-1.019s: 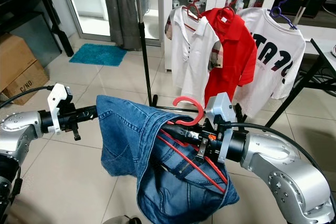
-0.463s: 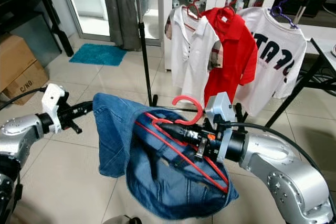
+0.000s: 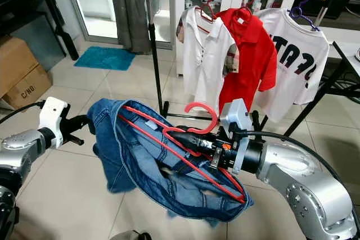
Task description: Hang hanger
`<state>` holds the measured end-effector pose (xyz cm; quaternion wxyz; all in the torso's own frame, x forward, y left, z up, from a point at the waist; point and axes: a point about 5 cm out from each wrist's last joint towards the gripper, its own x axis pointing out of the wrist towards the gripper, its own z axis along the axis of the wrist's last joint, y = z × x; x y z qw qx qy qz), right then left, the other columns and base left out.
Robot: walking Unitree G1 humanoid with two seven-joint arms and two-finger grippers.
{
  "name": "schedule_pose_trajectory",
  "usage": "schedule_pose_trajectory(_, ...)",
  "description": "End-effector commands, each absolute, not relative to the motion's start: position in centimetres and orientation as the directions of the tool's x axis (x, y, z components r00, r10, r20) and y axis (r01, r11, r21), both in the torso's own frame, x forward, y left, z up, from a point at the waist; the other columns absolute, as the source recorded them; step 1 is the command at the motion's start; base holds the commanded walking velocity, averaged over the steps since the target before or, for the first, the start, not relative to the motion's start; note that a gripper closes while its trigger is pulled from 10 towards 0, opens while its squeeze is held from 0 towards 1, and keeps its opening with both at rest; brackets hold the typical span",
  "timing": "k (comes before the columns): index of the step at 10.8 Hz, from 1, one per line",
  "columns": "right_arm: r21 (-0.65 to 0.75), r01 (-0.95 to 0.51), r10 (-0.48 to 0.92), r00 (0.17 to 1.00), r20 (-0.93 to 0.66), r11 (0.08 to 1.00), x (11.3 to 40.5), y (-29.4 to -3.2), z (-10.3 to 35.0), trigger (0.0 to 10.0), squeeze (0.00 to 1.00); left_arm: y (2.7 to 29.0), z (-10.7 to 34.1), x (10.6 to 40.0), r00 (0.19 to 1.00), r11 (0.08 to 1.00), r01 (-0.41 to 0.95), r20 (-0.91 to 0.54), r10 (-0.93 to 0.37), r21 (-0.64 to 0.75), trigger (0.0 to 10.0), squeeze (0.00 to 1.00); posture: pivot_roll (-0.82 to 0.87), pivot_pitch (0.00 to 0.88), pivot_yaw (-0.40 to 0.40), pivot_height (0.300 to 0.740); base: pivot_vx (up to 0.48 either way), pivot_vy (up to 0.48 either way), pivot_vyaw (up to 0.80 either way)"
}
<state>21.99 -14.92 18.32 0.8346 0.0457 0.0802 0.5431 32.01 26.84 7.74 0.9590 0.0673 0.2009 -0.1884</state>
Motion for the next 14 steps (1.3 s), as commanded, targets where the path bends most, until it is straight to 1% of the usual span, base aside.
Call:
schedule_pose_trajectory(1,0.124,-0.912,0.921,0.386,-0.056,0.39,22.2,-15.0,19.2,10.0,0.0,27.1,8.5,32.3,0.875,0.93,0.362,-0.367,-0.316,0.062,0.0,0.0,-0.13,0.0,0.064,0.74,0.0,0.0,0.0)
schedule_pose_trajectory(2,0.124,-0.906,0.914,0.399,-0.072,0.405,22.4,-15.0,18.9,10.0,0.0,26.2,9.7,32.7,0.885,0.909,0.416,-0.239,-0.4,0.017,10.0,1.0,-0.13,0.0,0.056,0.74,0.0,0.0,0.0)
schedule_pose_trajectory(3,0.134,-0.89,0.899,0.426,-0.098,0.436,22.7,-15.1,18.3,10.0,0.0,26.2,10.7,32.7,0.887,0.897,0.44,-0.172,-0.428,0.04,10.0,1.0,-0.13,0.0,0.053,0.74,0.0,0.0,0.0)
schedule_pose_trajectory(4,0.152,-0.872,0.885,0.454,-0.103,0.465,22.9,-15.2,17.8,10.0,0.0,26.8,11.1,32.3,0.892,0.897,0.438,-0.151,-0.426,0.055,10.0,1.0,-0.12,0.0,0.052,0.74,0.0,0.0,0.0)
schedule_pose_trajectory(5,0.144,-0.853,0.864,0.485,-0.132,0.501,23.2,-15.4,17.2,10.0,0.0,27.4,11.1,32.0,0.898,0.903,0.424,-0.159,-0.41,0.068,10.0,1.0,-0.12,0.0,0.05,0.74,0.0,0.0,0.0)
schedule_pose_trajectory(6,0.139,-0.81,0.821,0.552,-0.147,0.569,23.9,-15.6,16.7,10.0,0.0,28.2,11.0,31.7,0.912,0.916,0.392,-0.163,-0.375,0.083,10.0,1.0,-0.12,0.0,0.042,0.74,0.0,0.0,0.0)
schedule_pose_trajectory(7,0.136,-0.744,0.755,0.636,-0.157,0.654,24.9,-15.9,16.1,10.0,0.0,28.8,11.4,31.4,0.926,0.922,0.365,-0.153,-0.345,0.13,10.0,1.0,-0.11,0.0,0.035,0.74,0.0,0.0,0.0)
schedule_pose_trajectory(8,0.137,-0.667,0.681,0.722,-0.122,0.732,26.1,-16.0,15.7,10.0,0.0,28.1,12.1,31.4,0.932,0.919,0.357,-0.121,-0.341,0.164,10.0,1.0,-0.1,0.0,0.019,0.74,0.0,0.0,0.0)
schedule_pose_trajectory(9,0.141,-0.622,0.636,0.765,-0.103,0.77,26.8,-16.0,15.5,10.0,0.0,27.2,12.5,31.2,0.925,0.915,0.378,-0.095,-0.367,0.144,10.0,1.0,-0.1,0.0,0.016,0.74,0.0,0.0,0.0)
schedule_pose_trajectory(10,0.155,-0.547,0.56,0.827,-0.055,0.823,28.4,-15.7,15.7,10.0,0.0,24.6,12.3,30.4,0.887,0.875,0.461,-0.104,-0.45,0.146,10.0,0.87,-0.1,0.0,0.016,0.74,0.0,0.0,0.0)
schedule_pose_trajectory(11,0.163,-0.501,0.509,0.861,-0.003,0.85,29.7,-15.4,16.6,10.0,0.0,21.7,11.8,29.5,0.844,0.828,0.536,-0.12,-0.522,0.164,10.0,0.16,-0.1,0.0,0.012,0.74,0.0,0.0,0.0)
schedule_pose_trajectory(12,0.161,-0.488,0.495,0.869,-0.006,0.858,30.4,-15.2,16.6,10.0,0.0,19.0,11.4,29.3,0.83,0.814,0.558,-0.113,-0.547,0.161,10.0,0.0,-0.1,0.0,0.002,0.74,0.0,0.0,0.0)
schedule_pose_trajectory(13,0.127,-0.452,0.461,0.885,-0.055,0.883,30.7,-15.3,15.9,10.0,0.0,17.8,11.2,29.5,0.837,0.822,0.548,-0.104,-0.538,0.154,10.0,0.0,-0.1,0.0,-0.001,0.74,0.0,0.0,0.0)
schedule_pose_trajectory(14,0.097,-0.363,0.371,0.925,-0.087,0.927,30.7,-15.8,14.7,10.0,0.0,16.9,11.6,29.9,0.858,0.847,0.513,-0.089,-0.506,0.137,10.0,0.0,-0.1,0.0,-0.005,0.74,0.0,0.0,0.0)
